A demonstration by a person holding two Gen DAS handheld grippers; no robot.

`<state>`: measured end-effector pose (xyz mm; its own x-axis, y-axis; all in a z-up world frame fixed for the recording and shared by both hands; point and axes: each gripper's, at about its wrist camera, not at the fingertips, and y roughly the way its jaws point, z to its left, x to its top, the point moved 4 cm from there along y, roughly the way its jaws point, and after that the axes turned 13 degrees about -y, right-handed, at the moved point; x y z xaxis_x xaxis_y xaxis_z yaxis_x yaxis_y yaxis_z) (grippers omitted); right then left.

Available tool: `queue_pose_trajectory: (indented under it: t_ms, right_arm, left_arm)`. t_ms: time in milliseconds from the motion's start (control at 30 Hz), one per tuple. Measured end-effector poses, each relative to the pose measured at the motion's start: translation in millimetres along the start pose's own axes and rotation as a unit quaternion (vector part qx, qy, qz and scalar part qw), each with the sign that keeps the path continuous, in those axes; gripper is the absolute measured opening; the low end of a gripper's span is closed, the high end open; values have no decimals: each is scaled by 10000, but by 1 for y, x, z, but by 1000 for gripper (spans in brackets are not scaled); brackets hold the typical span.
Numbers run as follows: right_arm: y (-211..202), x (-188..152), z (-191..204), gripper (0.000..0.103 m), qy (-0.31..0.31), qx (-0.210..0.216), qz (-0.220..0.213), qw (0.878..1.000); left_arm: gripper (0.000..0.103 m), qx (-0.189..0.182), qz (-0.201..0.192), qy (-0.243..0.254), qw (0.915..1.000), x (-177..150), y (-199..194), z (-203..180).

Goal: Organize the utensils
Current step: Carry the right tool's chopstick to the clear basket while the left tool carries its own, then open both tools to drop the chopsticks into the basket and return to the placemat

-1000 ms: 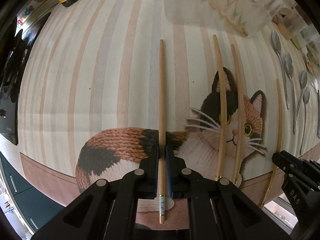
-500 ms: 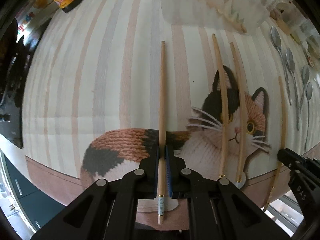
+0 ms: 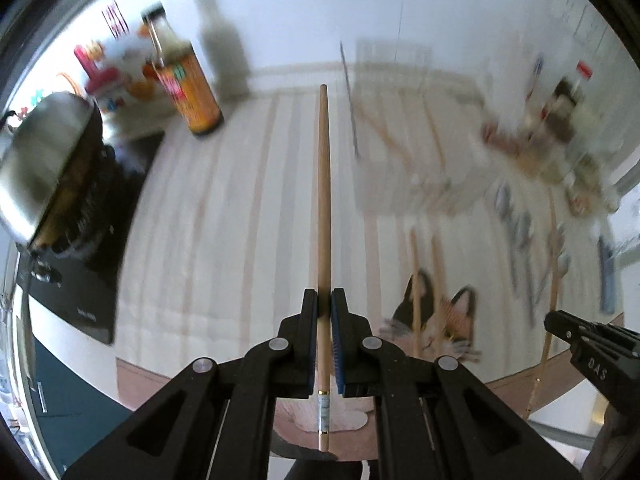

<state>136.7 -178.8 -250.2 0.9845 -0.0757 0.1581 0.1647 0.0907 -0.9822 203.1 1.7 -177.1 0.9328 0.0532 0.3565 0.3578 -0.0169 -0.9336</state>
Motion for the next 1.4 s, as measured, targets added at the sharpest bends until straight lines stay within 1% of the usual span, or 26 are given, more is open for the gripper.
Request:
queue_pose_trajectory:
  t_ms: [100, 167, 233, 300, 367, 433, 467, 500, 567, 700, 800, 933, 1033, 1167, 1200, 1233, 1267, 1300, 1333, 1367, 1400]
  right_arm:
    - [-30, 23, -2, 7, 16, 194, -282, 9994]
    - [-46, 42, 1, 7, 38, 363, -447, 9983]
    - [-58, 65, 4, 7, 36, 540, -584, 9968]
    - [-66, 91, 6, 7, 37, 708, -702, 9950]
    - [-71, 118, 5, 7, 46, 772, -791, 9939]
    - [-69, 144, 4, 7, 70, 877, -808, 9928]
    - [-66, 153, 3, 7, 93, 922, -788, 9926]
    - [-62, 168, 3, 7, 99, 1003, -754, 9920]
    - [-54, 190, 1, 7, 105, 1066, -702, 9918]
    - [-33, 237, -1, 7, 109, 1113, -522, 9924]
    - [-13, 262, -1, 7, 90, 1126, -321, 9931]
    - [12, 279, 5, 7, -15, 1136, -111, 9935]
    - [27, 284, 11, 7, -130, 1081, 44, 9940]
    - [46, 285, 15, 8, -173, 1106, 279, 9933]
    - [50, 284, 14, 10, -172, 1098, 329, 9933]
    - [51, 283, 12, 14, -197, 1075, 336, 9934]
    - [51, 282, 12, 17, -223, 1042, 326, 9938]
    - [51, 280, 12, 23, -247, 998, 302, 9942]
    - [49, 279, 11, 29, -258, 971, 258, 9946]
    - [46, 277, 10, 30, -266, 950, 218, 9949]
    - [43, 276, 9, 30, -274, 930, 183, 9951]
  left_arm:
    - [4, -298, -138, -57, 9994, 20, -25, 0]
    - [4, -574, -8, -88, 9983, 30, -33, -5]
    - [4, -920, 162, -160, 9955, 50, -39, -16]
    - [4, -1063, 151, -158, 9941, 69, -43, -28]
    - [4, -1104, 155, -116, 9937, 90, -40, -41]
    - [4, -1106, 263, -163, 9934, 115, -27, -52]
    - [4, -1098, 329, -205, 9932, 123, -19, -56]
    - [4, -1099, 403, -242, 9928, 130, -12, -61]
    - [4, -1093, 685, -356, 9910, 150, 14, -68]
    - [4, -1077, 1092, -504, 9869, 171, 50, -78]
    - [4, -1044, 1387, -668, 9825, 182, 77, -78]
    - [4, -915, 1581, -712, 9806, 186, 98, -76]
    - [5, -920, 1779, -765, 9767, 185, 110, -74]
    - [6, -880, 1721, -787, 9780, 186, 109, -71]
    - [6, -819, 1679, -761, 9794, 187, 109, -71]
    - [6, -696, 1574, -675, 9828, 188, 105, -70]
    - [9, -601, 1465, -621, 9854, 189, 102, -69]
    - [10, -491, 1316, -574, 9884, 189, 97, -67]
    - [16, -379, 1149, -529, 9912, 189, 90, -65]
    - [26, -311, 985, -512, 9933, 188, 83, -62]
    - [33, -238, 868, -508, 9946, 189, 80, -59]
